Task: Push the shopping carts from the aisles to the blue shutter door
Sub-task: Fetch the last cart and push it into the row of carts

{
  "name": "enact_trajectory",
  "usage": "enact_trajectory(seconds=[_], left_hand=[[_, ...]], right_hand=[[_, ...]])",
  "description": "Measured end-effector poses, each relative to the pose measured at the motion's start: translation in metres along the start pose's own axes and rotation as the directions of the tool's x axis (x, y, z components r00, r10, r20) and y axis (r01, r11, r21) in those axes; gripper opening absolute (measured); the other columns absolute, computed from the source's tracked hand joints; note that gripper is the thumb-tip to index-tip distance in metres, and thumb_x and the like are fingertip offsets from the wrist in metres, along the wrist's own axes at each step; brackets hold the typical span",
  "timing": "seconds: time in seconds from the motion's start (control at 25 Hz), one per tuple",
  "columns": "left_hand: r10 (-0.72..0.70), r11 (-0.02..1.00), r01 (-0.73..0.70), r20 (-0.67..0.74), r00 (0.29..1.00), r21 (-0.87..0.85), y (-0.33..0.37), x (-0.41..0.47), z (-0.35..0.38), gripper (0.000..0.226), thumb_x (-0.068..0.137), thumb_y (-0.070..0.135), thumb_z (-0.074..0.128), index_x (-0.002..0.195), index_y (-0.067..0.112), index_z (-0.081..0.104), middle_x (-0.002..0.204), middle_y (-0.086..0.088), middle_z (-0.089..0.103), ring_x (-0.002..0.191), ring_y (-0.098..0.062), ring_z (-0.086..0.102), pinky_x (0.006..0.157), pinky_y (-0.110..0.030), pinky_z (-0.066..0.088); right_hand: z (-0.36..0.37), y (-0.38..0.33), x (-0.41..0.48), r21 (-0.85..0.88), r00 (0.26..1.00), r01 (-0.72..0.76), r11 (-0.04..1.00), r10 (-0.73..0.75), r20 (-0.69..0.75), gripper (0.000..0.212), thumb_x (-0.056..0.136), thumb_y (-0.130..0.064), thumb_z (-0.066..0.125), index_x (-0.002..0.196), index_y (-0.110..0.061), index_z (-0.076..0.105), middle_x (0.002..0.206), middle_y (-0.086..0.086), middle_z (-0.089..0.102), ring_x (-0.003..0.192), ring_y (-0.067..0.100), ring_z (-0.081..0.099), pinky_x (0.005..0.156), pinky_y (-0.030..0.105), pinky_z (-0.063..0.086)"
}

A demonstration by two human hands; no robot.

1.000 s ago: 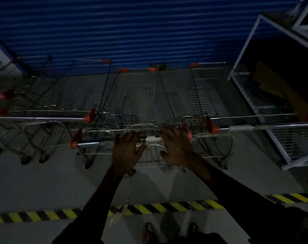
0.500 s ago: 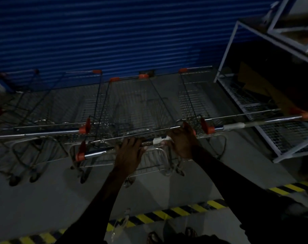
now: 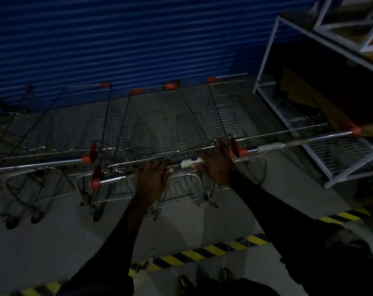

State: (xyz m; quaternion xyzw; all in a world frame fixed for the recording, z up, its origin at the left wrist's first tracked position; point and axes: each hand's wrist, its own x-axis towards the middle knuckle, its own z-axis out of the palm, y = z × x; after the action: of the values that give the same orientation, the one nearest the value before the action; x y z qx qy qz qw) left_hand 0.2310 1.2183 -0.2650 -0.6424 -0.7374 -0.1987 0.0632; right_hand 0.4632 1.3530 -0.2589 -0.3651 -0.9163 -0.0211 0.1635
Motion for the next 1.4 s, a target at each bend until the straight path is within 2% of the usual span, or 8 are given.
enact_trajectory(seconds=[0.2,0.4,0.52,0.84,1.0,1.16,1.28,1.4], left_hand=[[-0.016,0.999,0.018,0.070,0.997,-0.034,-0.003,0.003,0.006,0.046,0.100,0.058,0.033,0.130,0.038,0.061,0.117,0.009,0.066,0.113,-0.025,0.059,0.092,-0.048,0.035],[-0.039,0.999,0.041,0.077,0.996,-0.026,0.003,0.003,0.001,0.050,0.098,0.061,0.032,0.131,0.038,0.063,0.119,0.011,0.067,0.115,-0.024,0.057,0.094,-0.048,0.031],[-0.038,0.998,0.040,0.071,0.997,-0.037,0.005,0.002,-0.002,0.050,0.098,0.061,0.033,0.130,0.038,0.063,0.119,0.012,0.067,0.114,-0.023,0.057,0.093,-0.046,0.030],[0.039,0.984,-0.020,0.104,0.994,-0.176,-0.013,0.007,0.015,0.050,0.103,0.068,0.024,0.136,0.043,0.053,0.125,0.014,0.064,0.111,-0.022,0.056,0.094,-0.054,0.046],[0.040,0.996,-0.038,0.021,0.999,-0.083,-0.002,0.007,0.006,0.042,0.101,0.061,0.035,0.129,0.042,0.061,0.119,0.016,0.067,0.108,-0.020,0.058,0.093,-0.041,0.031],[0.041,0.997,-0.039,0.032,0.999,-0.073,0.003,0.008,0.004,0.044,0.100,0.060,0.034,0.128,0.042,0.063,0.116,0.015,0.067,0.108,-0.020,0.059,0.085,-0.035,0.021],[0.030,0.997,-0.027,0.032,0.999,-0.068,0.005,0.009,0.009,0.045,0.101,0.061,0.032,0.129,0.043,0.061,0.115,0.014,0.067,0.108,-0.020,0.059,0.087,-0.039,0.026],[0.024,0.998,-0.022,0.037,0.999,-0.059,0.006,0.011,0.010,0.045,0.100,0.062,0.032,0.130,0.043,0.060,0.116,0.013,0.067,0.110,-0.022,0.058,0.085,-0.039,0.025]], right_hand=[[0.000,0.000,-0.003,0.010,1.000,-0.012,1.000,0.012,-0.004,0.074,0.098,-0.076,0.021,0.120,-0.023,0.068,0.113,0.000,0.074,0.107,0.033,0.065,0.111,0.055,0.033],[-0.002,0.004,-0.003,-0.017,1.000,0.003,1.000,-0.003,0.001,0.067,0.099,-0.075,0.025,0.124,-0.028,0.066,0.113,-0.003,0.074,0.108,0.029,0.065,0.120,0.056,0.023],[-0.003,0.002,-0.006,-0.032,1.000,-0.004,0.999,0.004,-0.001,0.067,0.097,-0.076,0.026,0.121,-0.028,0.067,0.112,-0.001,0.074,0.107,0.030,0.066,0.118,0.052,0.024],[-0.004,0.001,-0.008,-0.036,0.999,-0.023,0.999,0.023,-0.023,0.063,0.095,-0.078,0.030,0.103,-0.028,0.068,0.097,0.000,0.075,0.096,0.030,0.068,0.109,0.048,0.032],[-0.005,0.002,-0.010,-0.051,1.000,-0.021,0.998,0.021,-0.006,0.071,0.095,-0.080,0.018,0.111,-0.032,0.068,0.098,-0.005,0.076,0.102,0.024,0.068,0.116,0.050,0.025],[-0.002,0.007,-0.012,-0.084,0.999,-0.046,0.995,0.044,-0.017,0.068,0.094,-0.080,0.024,0.118,-0.034,0.069,0.107,-0.005,0.076,0.109,0.026,0.067,0.115,0.045,0.017],[-0.001,0.011,-0.012,-0.055,0.999,-0.035,0.998,0.035,-0.013,0.073,0.093,-0.078,0.025,0.120,-0.027,0.071,0.110,0.002,0.076,0.106,0.033,0.067,0.105,0.046,0.029],[-0.003,0.021,-0.011,0.057,0.998,0.028,0.998,-0.024,-0.062,0.063,0.092,-0.068,0.038,0.118,-0.022,0.071,0.111,0.008,0.071,0.107,0.036,0.063,0.100,0.049,0.035]])
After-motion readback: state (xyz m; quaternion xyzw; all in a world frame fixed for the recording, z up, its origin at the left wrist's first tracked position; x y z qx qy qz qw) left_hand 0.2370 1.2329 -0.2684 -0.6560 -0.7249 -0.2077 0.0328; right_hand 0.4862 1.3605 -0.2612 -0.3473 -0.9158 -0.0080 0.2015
